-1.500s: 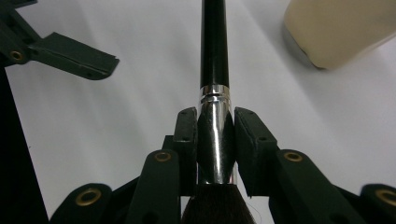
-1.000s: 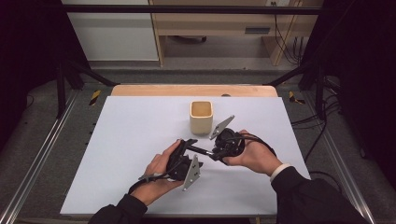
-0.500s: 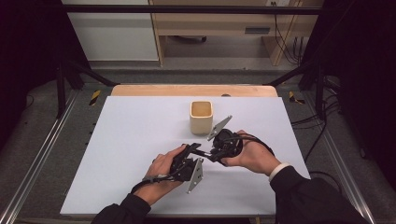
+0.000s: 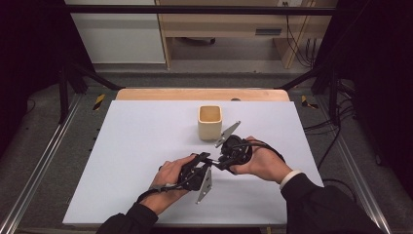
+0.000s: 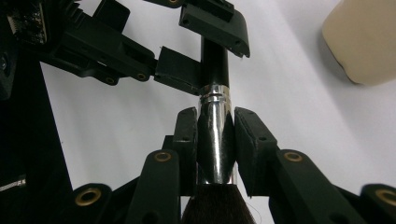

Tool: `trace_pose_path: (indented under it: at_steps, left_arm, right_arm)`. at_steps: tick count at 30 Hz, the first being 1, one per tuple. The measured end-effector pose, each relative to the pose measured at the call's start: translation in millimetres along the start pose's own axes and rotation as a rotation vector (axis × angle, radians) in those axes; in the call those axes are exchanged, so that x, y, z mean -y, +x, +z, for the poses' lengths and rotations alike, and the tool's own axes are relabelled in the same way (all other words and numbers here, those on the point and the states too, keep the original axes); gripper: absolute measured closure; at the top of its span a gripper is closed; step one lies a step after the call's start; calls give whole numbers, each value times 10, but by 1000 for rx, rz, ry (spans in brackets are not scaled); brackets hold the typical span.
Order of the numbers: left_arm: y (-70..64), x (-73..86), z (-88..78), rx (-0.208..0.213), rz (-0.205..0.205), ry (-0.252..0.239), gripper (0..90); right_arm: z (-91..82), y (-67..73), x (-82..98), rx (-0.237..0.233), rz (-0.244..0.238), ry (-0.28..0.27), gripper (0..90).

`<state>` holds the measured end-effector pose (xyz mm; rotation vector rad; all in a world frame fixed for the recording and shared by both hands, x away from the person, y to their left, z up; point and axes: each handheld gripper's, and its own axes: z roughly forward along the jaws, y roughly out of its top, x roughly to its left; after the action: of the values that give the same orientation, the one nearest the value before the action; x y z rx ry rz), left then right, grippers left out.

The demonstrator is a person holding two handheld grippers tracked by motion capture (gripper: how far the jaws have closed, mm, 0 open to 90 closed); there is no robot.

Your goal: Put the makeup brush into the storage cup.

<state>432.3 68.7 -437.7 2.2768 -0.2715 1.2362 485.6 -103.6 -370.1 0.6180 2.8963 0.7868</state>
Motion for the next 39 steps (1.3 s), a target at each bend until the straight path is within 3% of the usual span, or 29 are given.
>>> trace_pose_path:
  at_steps: [3,8,31,39]
  left_arm:
    - [-8,6,4,7,-16,-7,580]
    - [-8,-2,-3,4,25,18,594]
    - [-10,10,4,-8,21,7,642]
    - [-13,-5,-4,-12,45,16,663]
  right_arm:
    - [4,-1,-1,2,-3,0,712]
    - [10,3,-5,-2,-8,1,712]
    - [5,-8,-8,0,-7,5,712]
    - [3,-5,-11,-3,-11,10,712]
